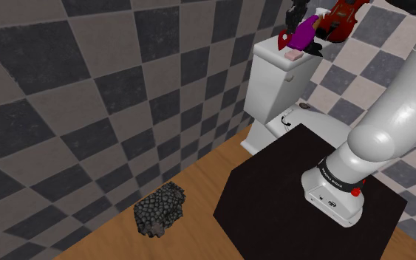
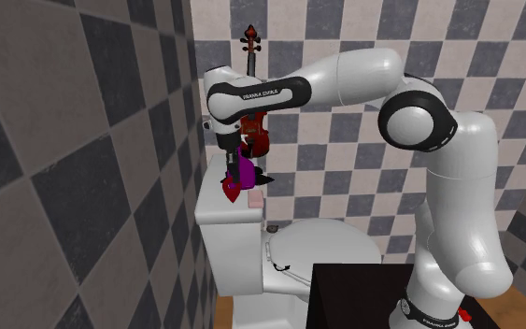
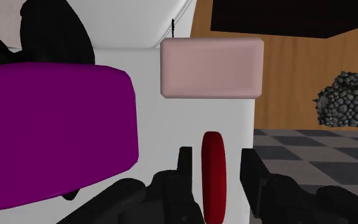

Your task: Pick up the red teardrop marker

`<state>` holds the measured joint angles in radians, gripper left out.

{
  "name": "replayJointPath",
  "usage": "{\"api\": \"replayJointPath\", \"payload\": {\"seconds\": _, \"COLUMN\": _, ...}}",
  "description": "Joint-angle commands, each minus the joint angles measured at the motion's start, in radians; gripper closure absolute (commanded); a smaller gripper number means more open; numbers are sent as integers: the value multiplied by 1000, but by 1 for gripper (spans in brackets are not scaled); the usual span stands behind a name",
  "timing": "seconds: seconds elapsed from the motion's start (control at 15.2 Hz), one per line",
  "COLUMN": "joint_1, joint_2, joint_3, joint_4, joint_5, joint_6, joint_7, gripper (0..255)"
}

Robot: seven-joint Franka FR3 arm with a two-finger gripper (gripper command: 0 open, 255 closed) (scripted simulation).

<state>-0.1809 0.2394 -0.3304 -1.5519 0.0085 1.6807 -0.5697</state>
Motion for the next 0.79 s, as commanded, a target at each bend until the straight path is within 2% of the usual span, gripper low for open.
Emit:
{"api": "replayJointPath", "payload": {"seconds": 0.0, "joint_1": 0, "joint_2": 0, "joint_3": 0, "joint_4": 0, "joint_5": 0, "joint_6": 1, "joint_7": 0, "gripper": 255}}
{"api": "replayJointPath", "payload": {"seconds": 0.46, "joint_1": 0, "joint_2": 0, "joint_3": 0, "joint_4": -1, "joint_5": 0, "joint_6": 1, "joint_7": 0, "gripper": 255}}
{"api": "replayJointPath", "payload": {"seconds": 0.73, "joint_1": -2, "joint_2": 2, "joint_3": -1, "joint_4": 55, "joint_5": 1, "joint_6": -53, "joint_7": -2, "gripper": 255}}
